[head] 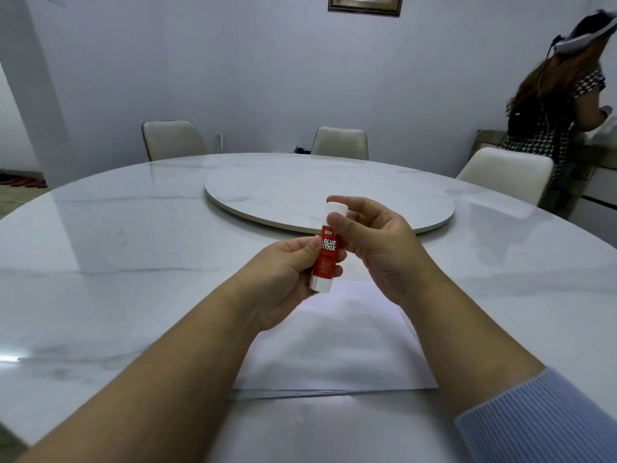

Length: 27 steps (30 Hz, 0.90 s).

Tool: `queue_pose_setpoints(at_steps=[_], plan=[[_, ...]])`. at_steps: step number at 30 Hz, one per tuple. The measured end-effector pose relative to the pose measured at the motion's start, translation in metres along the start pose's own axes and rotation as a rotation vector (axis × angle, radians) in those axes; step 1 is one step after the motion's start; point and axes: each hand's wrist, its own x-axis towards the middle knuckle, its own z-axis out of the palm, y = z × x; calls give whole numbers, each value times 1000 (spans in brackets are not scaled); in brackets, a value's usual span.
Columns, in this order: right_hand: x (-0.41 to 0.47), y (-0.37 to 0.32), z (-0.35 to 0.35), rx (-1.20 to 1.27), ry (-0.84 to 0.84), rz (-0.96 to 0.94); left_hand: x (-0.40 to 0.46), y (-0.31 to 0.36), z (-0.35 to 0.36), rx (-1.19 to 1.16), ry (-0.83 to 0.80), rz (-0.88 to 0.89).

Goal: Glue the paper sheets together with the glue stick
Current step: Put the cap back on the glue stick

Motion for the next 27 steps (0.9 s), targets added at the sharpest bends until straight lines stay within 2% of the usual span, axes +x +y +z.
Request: queue_pose_setpoints(at_steps=[5,9,13,17,22,27], plan=[[0,0,-6,19,-16,10,0,0,0,58,-7,42],[2,2,-3,-139,46,-1,0,0,-2,106,9,58],[0,-1,-6,-60,-12,31,0,2,-5,149,13,75],[1,3,-2,-71,49,38,0,1,-5,209,12,84],[0,1,-2,62,-35,84,-1,5,-6,191,19,102],[3,5,1,-15,41,90,-1,6,-7,168,7,93]])
